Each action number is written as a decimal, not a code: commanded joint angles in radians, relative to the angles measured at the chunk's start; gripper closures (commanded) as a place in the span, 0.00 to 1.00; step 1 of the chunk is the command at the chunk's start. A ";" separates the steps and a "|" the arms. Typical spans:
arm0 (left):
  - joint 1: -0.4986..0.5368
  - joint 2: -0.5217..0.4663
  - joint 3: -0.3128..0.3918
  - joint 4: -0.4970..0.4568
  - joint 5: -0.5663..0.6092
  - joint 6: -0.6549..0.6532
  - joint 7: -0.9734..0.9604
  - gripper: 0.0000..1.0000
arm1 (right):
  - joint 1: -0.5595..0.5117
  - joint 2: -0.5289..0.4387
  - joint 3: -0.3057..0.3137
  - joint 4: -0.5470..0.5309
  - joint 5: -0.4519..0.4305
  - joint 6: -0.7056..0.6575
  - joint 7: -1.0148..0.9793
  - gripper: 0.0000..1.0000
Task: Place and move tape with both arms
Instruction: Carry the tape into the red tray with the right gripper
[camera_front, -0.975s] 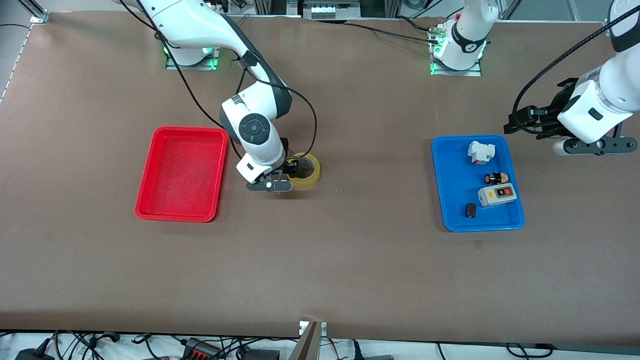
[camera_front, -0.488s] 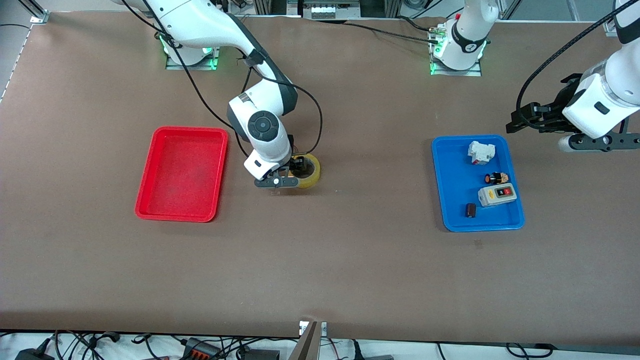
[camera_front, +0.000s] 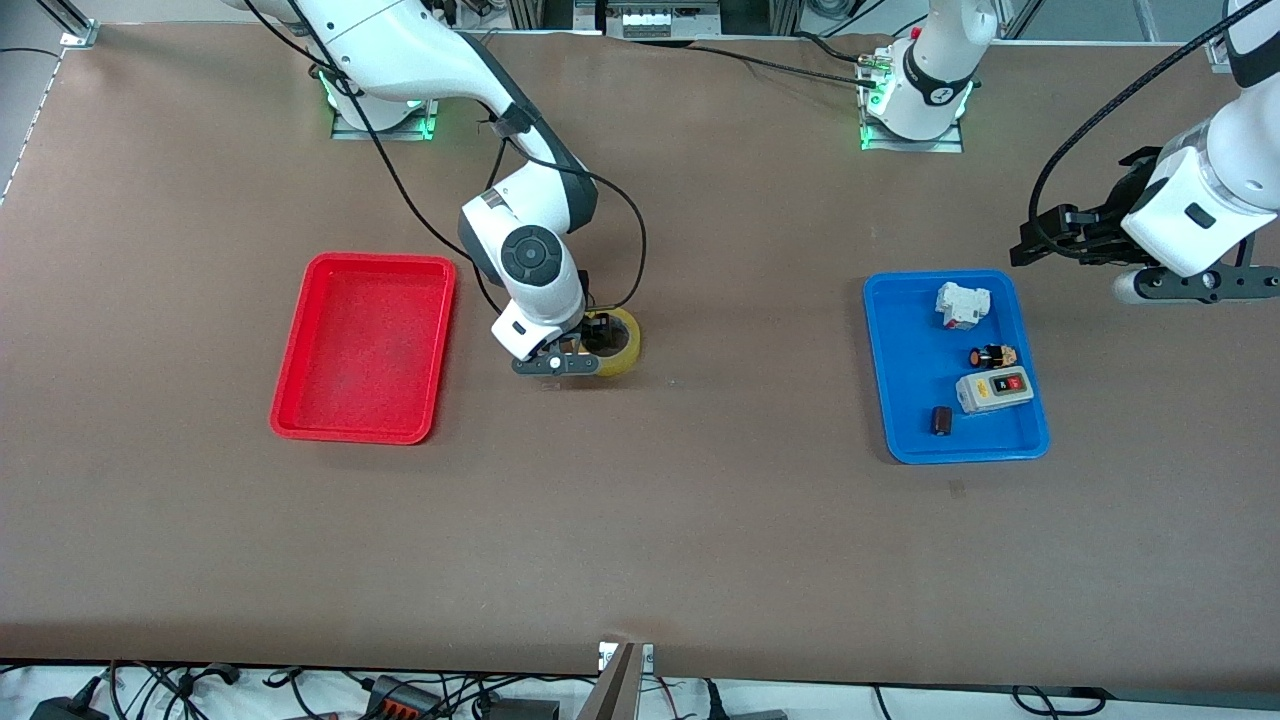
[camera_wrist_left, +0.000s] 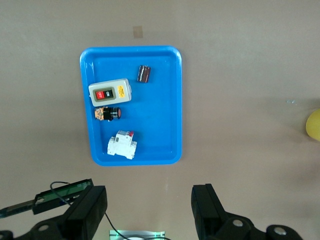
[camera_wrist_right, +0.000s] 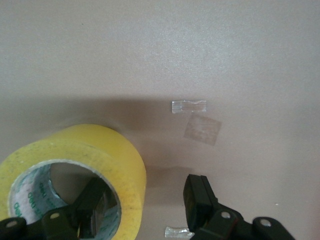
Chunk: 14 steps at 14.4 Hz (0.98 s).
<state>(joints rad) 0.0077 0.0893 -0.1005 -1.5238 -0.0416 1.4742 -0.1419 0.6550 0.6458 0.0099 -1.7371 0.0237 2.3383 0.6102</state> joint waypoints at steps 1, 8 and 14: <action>0.001 -0.011 0.001 -0.002 0.000 0.017 0.002 0.00 | 0.014 0.014 -0.008 0.016 -0.002 0.010 0.009 0.72; 0.000 -0.045 -0.001 -0.048 0.002 0.023 0.001 0.00 | -0.033 -0.145 -0.018 0.005 -0.002 -0.153 -0.006 0.94; 0.003 -0.059 -0.001 -0.072 0.003 0.043 -0.002 0.00 | -0.286 -0.420 -0.016 -0.230 -0.004 -0.238 -0.292 0.94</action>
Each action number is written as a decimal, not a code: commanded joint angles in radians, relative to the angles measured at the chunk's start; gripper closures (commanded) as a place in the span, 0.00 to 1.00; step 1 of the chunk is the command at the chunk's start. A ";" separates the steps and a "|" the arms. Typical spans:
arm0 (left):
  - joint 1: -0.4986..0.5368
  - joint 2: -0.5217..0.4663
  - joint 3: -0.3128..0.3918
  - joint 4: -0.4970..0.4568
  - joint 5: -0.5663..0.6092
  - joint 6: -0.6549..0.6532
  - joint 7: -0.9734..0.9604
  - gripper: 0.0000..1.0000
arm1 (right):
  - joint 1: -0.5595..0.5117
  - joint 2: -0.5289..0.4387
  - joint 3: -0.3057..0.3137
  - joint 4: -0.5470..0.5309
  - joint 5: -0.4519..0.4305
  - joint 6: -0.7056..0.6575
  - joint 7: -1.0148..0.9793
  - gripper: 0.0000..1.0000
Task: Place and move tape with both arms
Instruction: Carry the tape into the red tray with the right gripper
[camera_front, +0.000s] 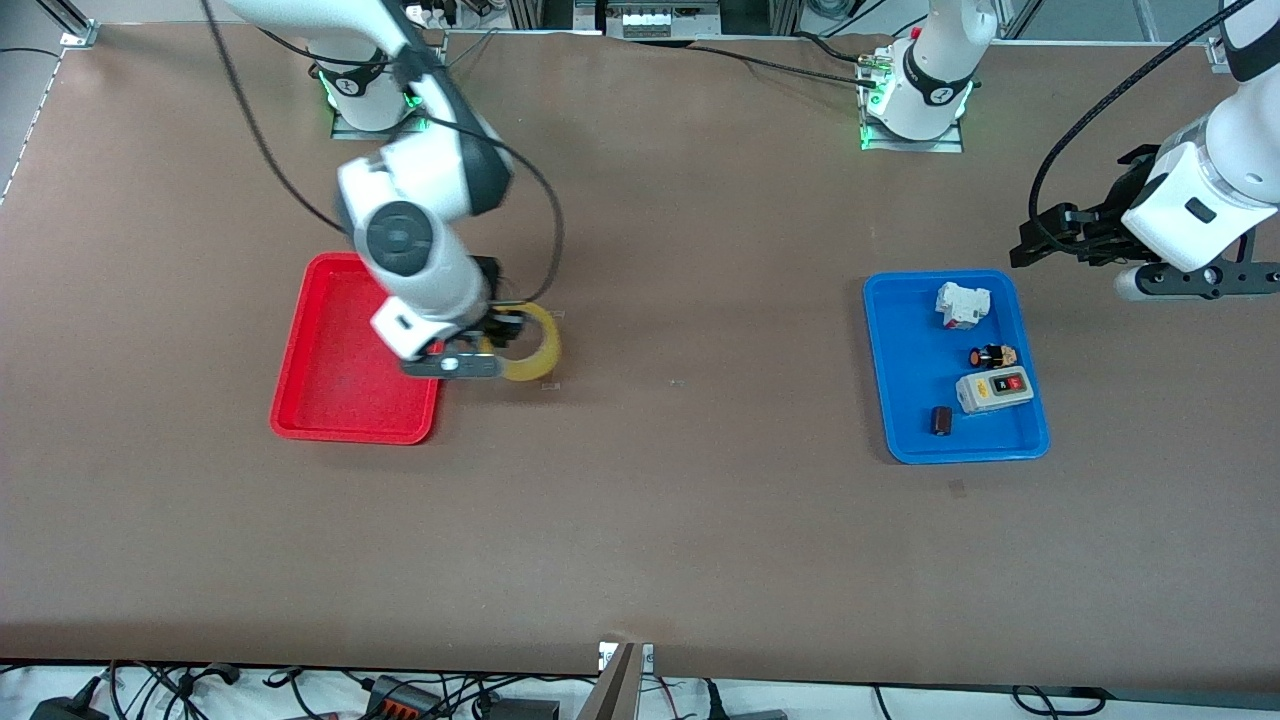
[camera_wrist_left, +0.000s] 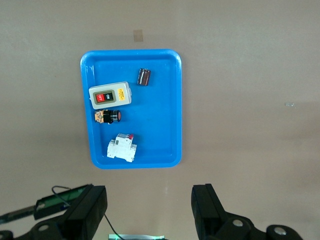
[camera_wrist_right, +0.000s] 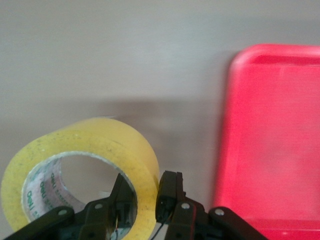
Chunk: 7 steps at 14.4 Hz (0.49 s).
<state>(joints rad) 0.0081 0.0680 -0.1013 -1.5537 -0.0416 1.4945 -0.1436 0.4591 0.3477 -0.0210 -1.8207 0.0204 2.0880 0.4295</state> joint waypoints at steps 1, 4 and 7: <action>0.003 -0.037 0.000 -0.040 0.003 0.023 -0.001 0.00 | -0.137 -0.156 0.015 -0.187 0.000 0.014 -0.170 0.94; 0.004 -0.039 0.002 -0.040 0.003 0.018 -0.002 0.00 | -0.265 -0.203 0.015 -0.265 0.001 0.021 -0.346 0.94; 0.003 -0.039 0.000 -0.040 0.003 0.016 -0.002 0.00 | -0.355 -0.197 0.015 -0.337 0.001 0.094 -0.426 0.94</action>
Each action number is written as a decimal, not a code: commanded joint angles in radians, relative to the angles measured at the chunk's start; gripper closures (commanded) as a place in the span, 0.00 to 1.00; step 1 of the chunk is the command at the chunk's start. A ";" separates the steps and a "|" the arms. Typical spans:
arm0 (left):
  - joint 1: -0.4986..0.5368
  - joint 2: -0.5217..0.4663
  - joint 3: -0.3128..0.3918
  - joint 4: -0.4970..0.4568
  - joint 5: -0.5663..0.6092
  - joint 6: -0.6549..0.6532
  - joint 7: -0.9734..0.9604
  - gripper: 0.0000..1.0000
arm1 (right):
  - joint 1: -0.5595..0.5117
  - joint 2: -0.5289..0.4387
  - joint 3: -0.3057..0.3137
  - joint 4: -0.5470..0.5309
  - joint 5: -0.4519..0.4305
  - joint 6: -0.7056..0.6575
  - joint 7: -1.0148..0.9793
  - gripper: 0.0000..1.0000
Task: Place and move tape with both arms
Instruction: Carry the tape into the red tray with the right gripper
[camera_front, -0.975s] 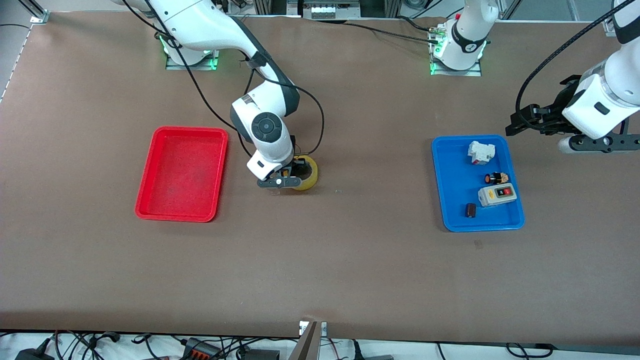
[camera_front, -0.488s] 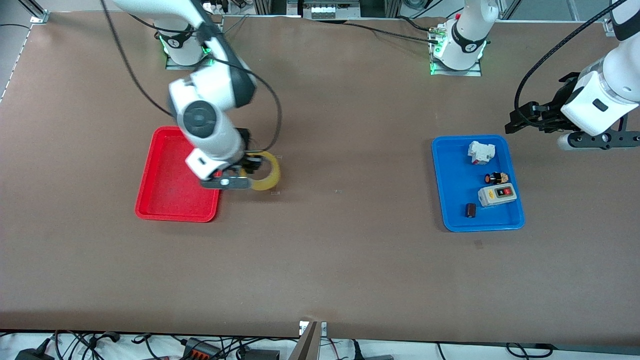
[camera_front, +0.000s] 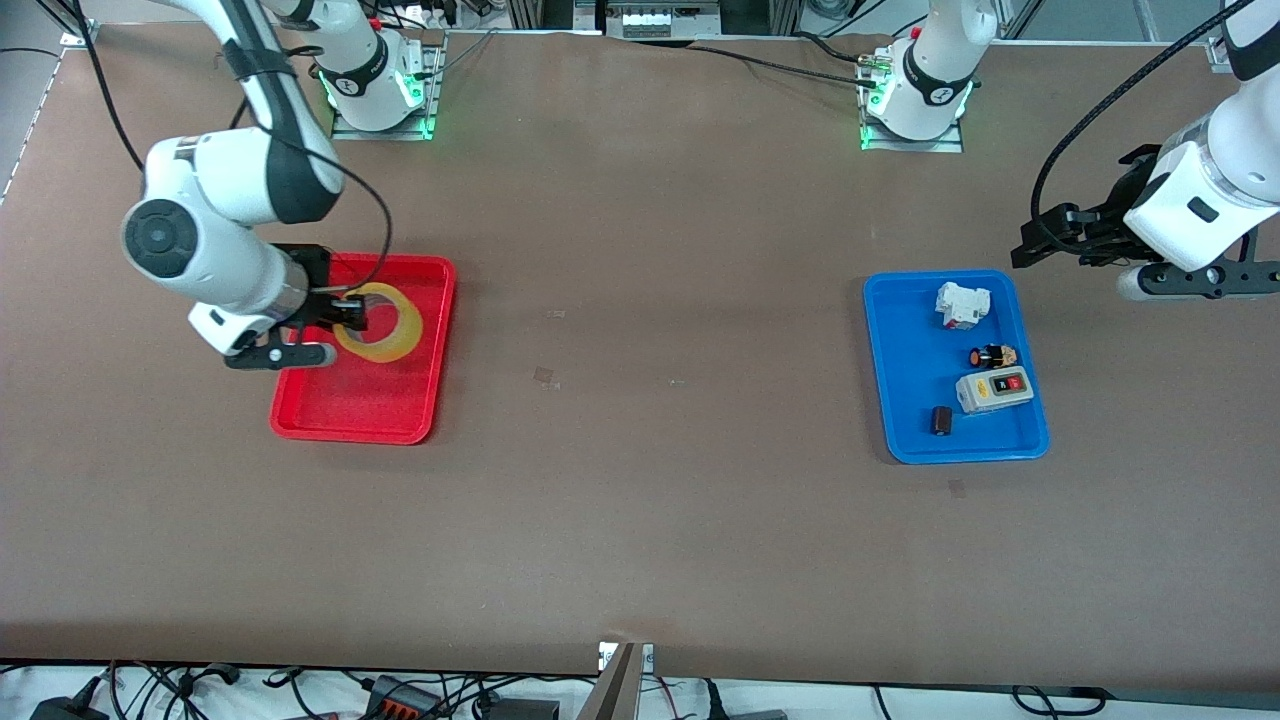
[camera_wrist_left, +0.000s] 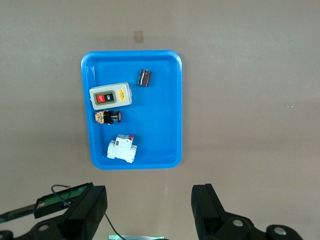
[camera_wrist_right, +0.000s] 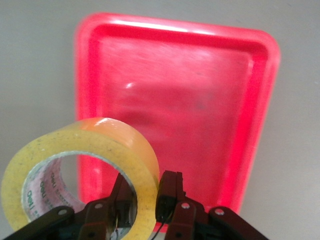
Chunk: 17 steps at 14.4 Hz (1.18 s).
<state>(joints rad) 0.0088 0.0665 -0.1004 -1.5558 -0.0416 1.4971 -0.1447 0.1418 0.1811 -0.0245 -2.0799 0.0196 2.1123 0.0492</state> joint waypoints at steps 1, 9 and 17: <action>0.003 -0.037 0.001 -0.038 0.003 0.014 -0.001 0.00 | -0.045 -0.026 0.017 -0.109 0.002 0.108 -0.051 0.94; -0.071 -0.039 0.080 -0.036 0.003 0.014 -0.001 0.00 | -0.080 0.110 0.017 -0.167 0.000 0.334 -0.077 0.88; -0.078 -0.042 0.090 -0.035 0.003 0.009 -0.003 0.00 | -0.096 0.100 0.015 -0.174 0.003 0.328 -0.080 0.14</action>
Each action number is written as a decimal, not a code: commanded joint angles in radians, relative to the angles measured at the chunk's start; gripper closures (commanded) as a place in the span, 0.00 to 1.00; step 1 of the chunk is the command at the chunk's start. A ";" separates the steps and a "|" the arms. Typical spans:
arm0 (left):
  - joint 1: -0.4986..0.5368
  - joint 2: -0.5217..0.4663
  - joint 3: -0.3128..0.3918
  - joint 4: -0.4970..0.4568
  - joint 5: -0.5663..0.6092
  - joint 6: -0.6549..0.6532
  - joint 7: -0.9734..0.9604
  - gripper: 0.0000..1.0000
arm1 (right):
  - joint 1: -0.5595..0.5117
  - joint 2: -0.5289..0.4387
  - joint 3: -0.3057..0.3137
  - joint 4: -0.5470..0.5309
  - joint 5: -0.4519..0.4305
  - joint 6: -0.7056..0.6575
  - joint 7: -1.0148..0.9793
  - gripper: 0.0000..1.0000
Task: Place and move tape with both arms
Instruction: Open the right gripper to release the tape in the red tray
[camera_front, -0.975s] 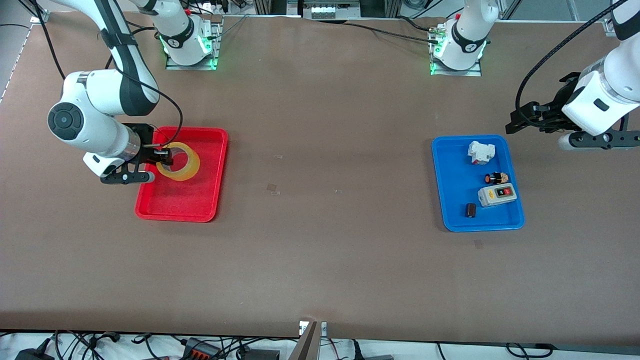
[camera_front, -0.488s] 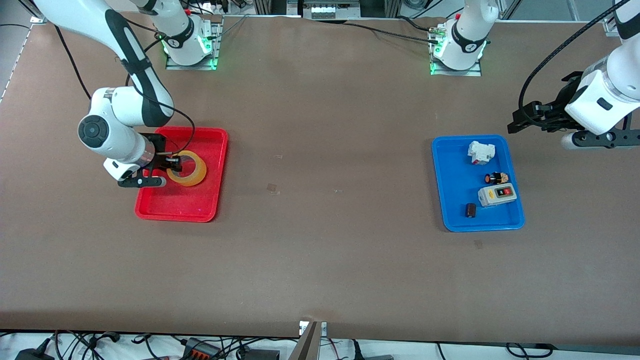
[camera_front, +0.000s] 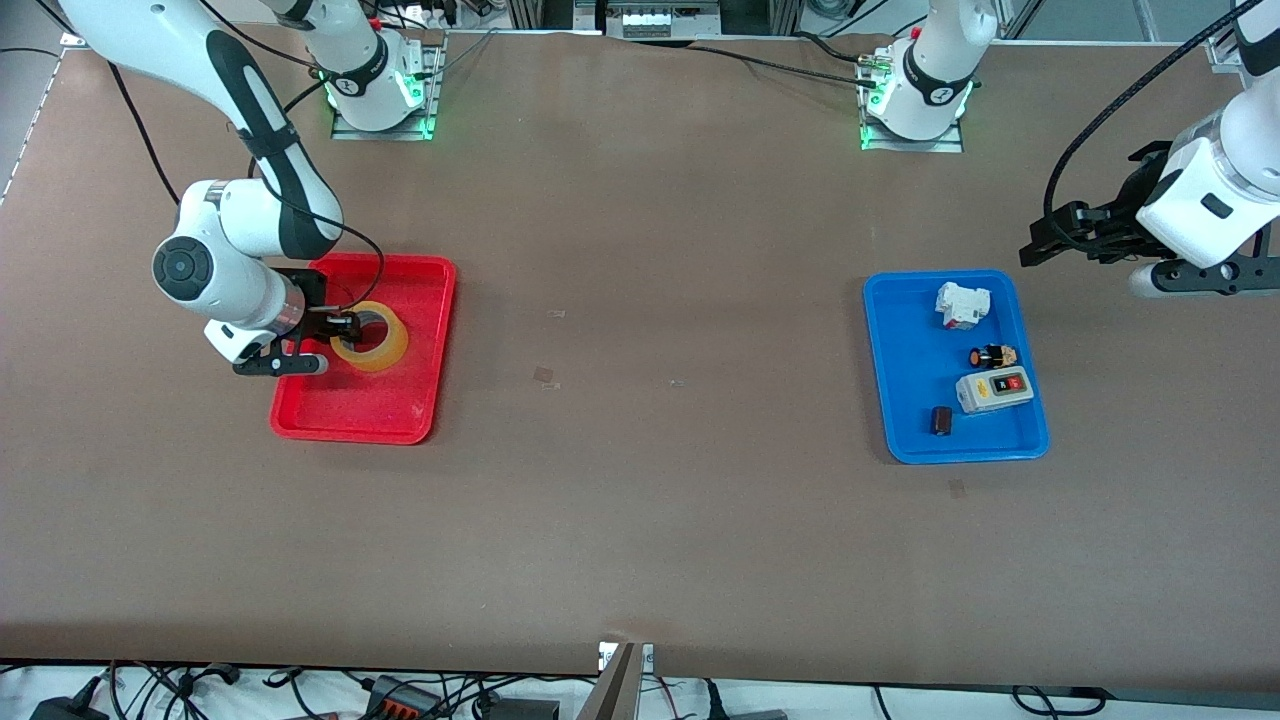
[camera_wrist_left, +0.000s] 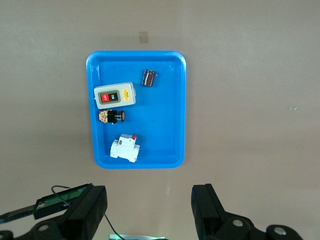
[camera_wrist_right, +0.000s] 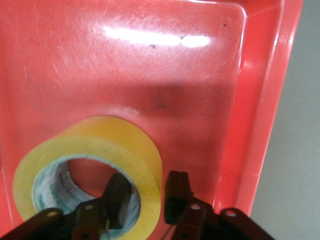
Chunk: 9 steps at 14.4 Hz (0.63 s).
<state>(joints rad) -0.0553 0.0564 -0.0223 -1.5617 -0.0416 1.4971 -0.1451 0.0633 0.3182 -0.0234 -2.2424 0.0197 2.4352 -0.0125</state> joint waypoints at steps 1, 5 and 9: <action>-0.012 -0.032 0.010 -0.029 0.003 0.009 -0.002 0.00 | -0.020 -0.053 0.013 0.000 0.005 -0.011 -0.018 0.09; -0.015 -0.033 0.007 -0.029 0.005 0.000 -0.002 0.00 | -0.034 -0.140 0.007 0.111 0.006 -0.166 -0.017 0.04; -0.014 -0.032 0.007 -0.029 0.008 0.002 -0.001 0.00 | -0.045 -0.229 0.007 0.248 0.005 -0.338 -0.017 0.05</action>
<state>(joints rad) -0.0614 0.0533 -0.0223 -1.5651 -0.0416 1.4954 -0.1451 0.0297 0.1367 -0.0241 -2.0529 0.0198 2.1844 -0.0125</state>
